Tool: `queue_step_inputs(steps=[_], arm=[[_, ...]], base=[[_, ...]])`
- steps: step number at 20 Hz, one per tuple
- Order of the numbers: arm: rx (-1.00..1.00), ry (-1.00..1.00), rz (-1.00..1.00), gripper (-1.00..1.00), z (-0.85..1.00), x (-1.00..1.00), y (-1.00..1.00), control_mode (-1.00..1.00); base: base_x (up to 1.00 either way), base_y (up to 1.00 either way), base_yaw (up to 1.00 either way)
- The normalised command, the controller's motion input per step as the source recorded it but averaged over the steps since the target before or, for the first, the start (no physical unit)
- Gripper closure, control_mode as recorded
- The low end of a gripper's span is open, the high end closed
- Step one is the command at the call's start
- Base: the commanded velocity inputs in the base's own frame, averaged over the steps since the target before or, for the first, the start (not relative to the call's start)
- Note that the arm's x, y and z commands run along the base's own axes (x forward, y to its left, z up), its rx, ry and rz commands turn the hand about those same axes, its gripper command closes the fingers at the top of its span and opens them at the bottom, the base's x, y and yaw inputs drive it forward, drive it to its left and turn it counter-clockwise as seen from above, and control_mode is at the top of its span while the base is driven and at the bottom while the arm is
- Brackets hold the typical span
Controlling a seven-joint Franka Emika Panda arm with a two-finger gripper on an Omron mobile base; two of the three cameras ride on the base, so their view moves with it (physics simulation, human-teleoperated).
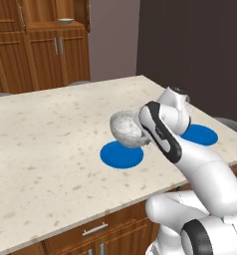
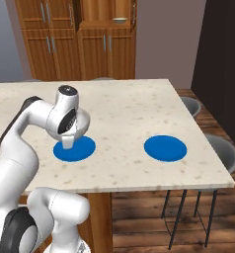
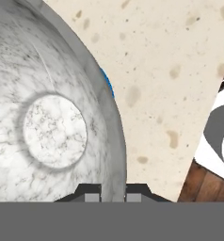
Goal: Move the bowls from the cabinet to the plates on the dining table.
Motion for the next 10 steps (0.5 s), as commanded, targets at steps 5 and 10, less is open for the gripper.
queue_step_inputs(steps=[5,10], arm=[[0.0,0.0,0.0,1.0,-0.35,0.07,0.02,-1.0],[0.0,0.01,0.0,1.0,-0.22,0.03,0.06,-1.0]], base=[[0.0,0.0,0.0],[0.0,0.0,0.0]])
